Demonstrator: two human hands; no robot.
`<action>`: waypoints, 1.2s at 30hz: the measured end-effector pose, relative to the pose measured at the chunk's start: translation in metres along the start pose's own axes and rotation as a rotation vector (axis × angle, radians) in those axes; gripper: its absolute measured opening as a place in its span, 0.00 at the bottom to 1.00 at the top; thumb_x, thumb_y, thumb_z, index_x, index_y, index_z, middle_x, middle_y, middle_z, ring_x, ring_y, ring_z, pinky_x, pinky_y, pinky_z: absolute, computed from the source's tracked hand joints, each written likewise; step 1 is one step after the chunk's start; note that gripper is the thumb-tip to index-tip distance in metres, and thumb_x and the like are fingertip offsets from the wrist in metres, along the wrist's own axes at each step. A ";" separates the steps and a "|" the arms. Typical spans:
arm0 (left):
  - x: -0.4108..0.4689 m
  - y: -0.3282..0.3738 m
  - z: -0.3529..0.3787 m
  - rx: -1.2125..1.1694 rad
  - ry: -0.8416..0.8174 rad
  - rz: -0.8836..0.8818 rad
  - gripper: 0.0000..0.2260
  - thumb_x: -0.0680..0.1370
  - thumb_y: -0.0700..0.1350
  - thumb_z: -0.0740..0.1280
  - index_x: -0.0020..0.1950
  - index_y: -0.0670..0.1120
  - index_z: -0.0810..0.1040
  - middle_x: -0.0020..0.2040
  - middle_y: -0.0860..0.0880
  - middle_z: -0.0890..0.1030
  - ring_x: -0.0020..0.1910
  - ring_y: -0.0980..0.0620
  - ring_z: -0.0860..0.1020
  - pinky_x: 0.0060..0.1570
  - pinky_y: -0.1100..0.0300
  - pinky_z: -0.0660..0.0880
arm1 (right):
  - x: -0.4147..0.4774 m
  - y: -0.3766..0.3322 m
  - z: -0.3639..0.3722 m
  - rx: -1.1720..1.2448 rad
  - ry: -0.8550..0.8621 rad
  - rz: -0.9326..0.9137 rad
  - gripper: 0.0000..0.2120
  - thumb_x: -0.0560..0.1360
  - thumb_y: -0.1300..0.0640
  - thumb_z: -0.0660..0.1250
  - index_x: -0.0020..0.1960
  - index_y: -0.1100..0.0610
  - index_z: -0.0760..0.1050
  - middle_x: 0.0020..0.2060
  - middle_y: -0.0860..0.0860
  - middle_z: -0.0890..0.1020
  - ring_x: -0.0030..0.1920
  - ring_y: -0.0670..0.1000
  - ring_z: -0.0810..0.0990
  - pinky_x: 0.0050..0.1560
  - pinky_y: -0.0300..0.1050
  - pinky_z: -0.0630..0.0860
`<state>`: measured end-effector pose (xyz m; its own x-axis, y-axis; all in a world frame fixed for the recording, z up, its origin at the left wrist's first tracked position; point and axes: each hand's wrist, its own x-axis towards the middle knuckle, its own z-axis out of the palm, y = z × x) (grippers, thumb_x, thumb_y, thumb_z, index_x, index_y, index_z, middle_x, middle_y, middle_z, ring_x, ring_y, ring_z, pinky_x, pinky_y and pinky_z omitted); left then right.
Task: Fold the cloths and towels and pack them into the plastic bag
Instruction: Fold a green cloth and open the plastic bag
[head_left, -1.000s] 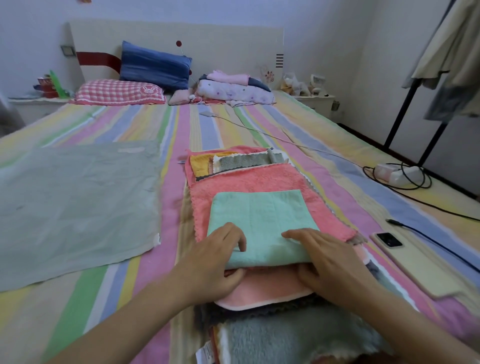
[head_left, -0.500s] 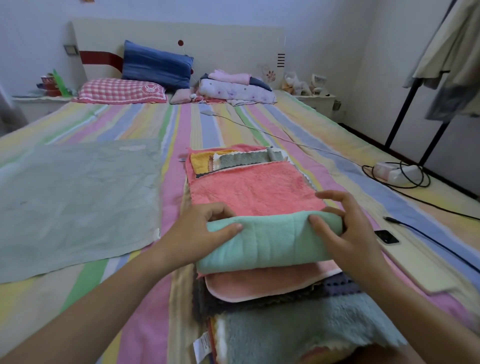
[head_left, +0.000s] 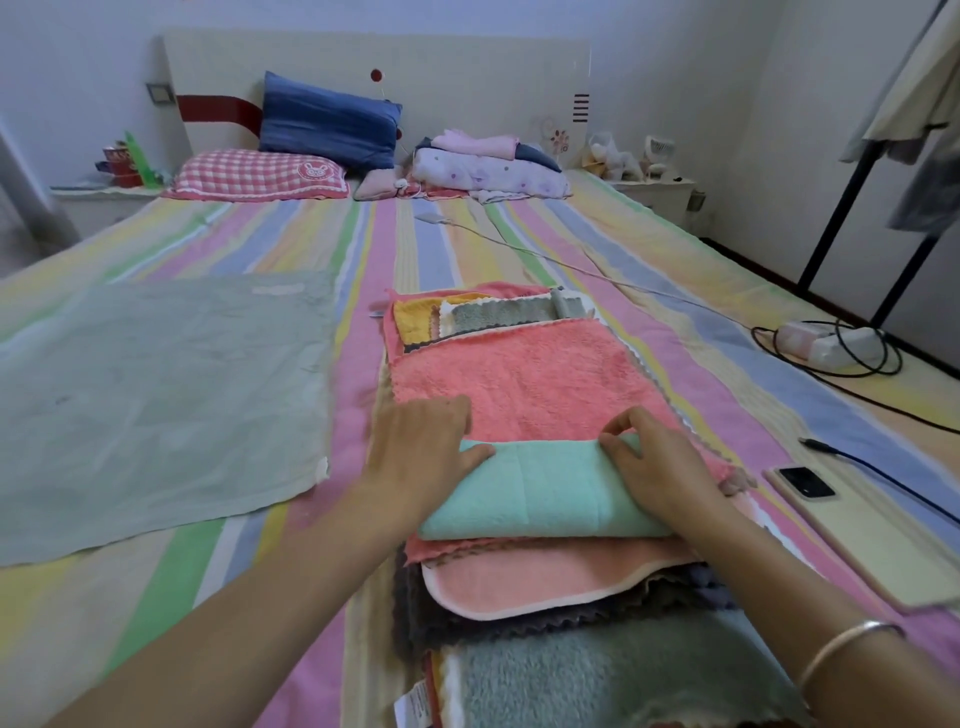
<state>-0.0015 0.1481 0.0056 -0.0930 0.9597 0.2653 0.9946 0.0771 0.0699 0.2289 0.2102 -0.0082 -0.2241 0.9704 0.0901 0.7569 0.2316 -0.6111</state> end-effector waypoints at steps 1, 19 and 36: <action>-0.002 0.006 -0.002 0.012 0.057 0.032 0.11 0.76 0.57 0.65 0.50 0.51 0.75 0.48 0.52 0.79 0.50 0.49 0.77 0.59 0.46 0.70 | 0.001 0.000 0.001 -0.009 -0.010 0.013 0.03 0.80 0.52 0.62 0.52 0.51 0.73 0.50 0.51 0.80 0.46 0.50 0.74 0.44 0.45 0.66; -0.038 0.034 0.043 -0.124 -0.187 0.232 0.39 0.72 0.69 0.29 0.79 0.54 0.45 0.80 0.53 0.47 0.78 0.55 0.45 0.76 0.50 0.40 | -0.010 -0.023 -0.024 -0.070 -0.228 0.331 0.34 0.67 0.29 0.65 0.59 0.55 0.75 0.54 0.52 0.80 0.49 0.52 0.78 0.42 0.46 0.73; -0.030 0.022 0.022 -0.850 -0.205 0.077 0.21 0.79 0.53 0.51 0.69 0.52 0.71 0.65 0.55 0.76 0.63 0.60 0.72 0.70 0.60 0.61 | -0.050 -0.088 0.011 0.322 0.088 0.013 0.36 0.69 0.55 0.72 0.74 0.49 0.61 0.49 0.45 0.77 0.50 0.49 0.78 0.50 0.48 0.76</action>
<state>0.0239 0.1270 -0.0216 0.0641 0.9899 0.1267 0.6182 -0.1391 0.7736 0.1663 0.1406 0.0327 -0.1517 0.9785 0.1395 0.5230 0.1992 -0.8287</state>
